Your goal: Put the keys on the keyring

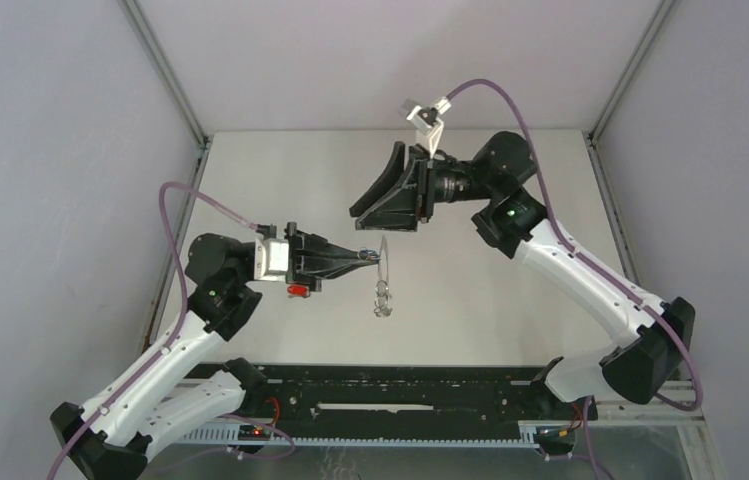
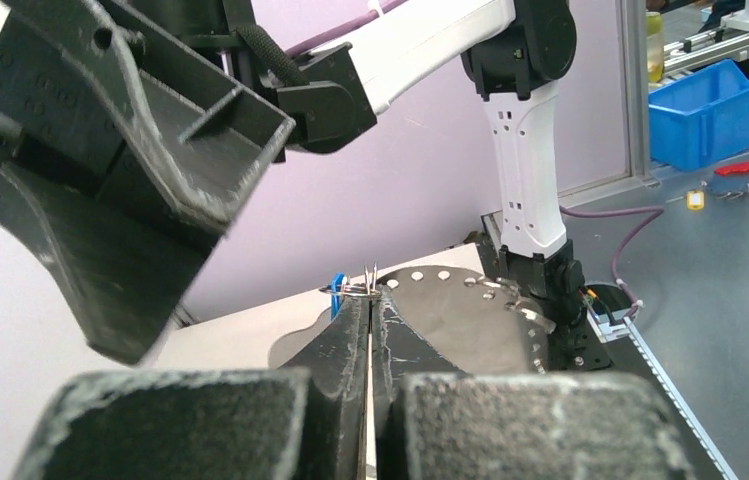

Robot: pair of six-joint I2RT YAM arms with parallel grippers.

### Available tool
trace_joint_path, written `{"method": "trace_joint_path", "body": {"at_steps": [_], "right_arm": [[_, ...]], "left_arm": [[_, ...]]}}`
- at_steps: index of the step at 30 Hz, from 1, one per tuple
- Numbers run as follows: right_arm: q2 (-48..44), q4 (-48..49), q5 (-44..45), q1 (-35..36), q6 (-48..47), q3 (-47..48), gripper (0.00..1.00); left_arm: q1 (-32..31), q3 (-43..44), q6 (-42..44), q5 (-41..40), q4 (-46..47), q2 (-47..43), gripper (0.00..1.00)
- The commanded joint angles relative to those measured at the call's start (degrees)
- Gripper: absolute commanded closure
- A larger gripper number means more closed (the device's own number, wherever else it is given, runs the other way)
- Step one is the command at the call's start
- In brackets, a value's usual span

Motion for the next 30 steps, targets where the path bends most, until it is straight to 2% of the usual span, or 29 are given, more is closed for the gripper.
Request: {"method": "trace_joint_path", "body": {"at_steps": [1, 3, 6, 8, 11, 17, 30], "right_arm": [[-7.1, -6.67, 3.94, -2.58, -12.92, 3.19, 0.41], [-10.71, -14.82, 6.44, -2.44, -23.9, 3.29, 0.37], [-16.07, -27.68, 12.41, -0.37, -43.31, 1.36, 0.37], [-19.46, -34.43, 17.51, 2.76, -54.75, -0.95, 0.41], [-22.47, -39.77, 21.44, 6.94, -64.39, -3.28, 0.51], [-22.25, -43.64, 27.81, 14.04, -73.71, -2.83, 0.56], [-18.35, -46.61, 25.34, 13.74, -74.8, 1.75, 0.61]], "left_arm": [[-0.03, -0.94, -1.62, -2.07, 2.93, -1.46, 1.0], [-0.03, -1.09, -1.96, -2.47, 2.93, -1.62, 1.0], [0.0, -0.97, -2.53, -3.51, 2.83, -1.83, 1.0], [0.03, -0.59, -3.42, -4.32, 2.58, -1.71, 1.0], [-0.02, -0.1, -4.42, -5.33, 1.64, -1.44, 1.0], [-0.01, 0.02, -4.28, -4.99, 0.89, -1.13, 1.0], [-0.02, -0.37, -2.0, 0.08, -0.1, -1.46, 1.0]]}}
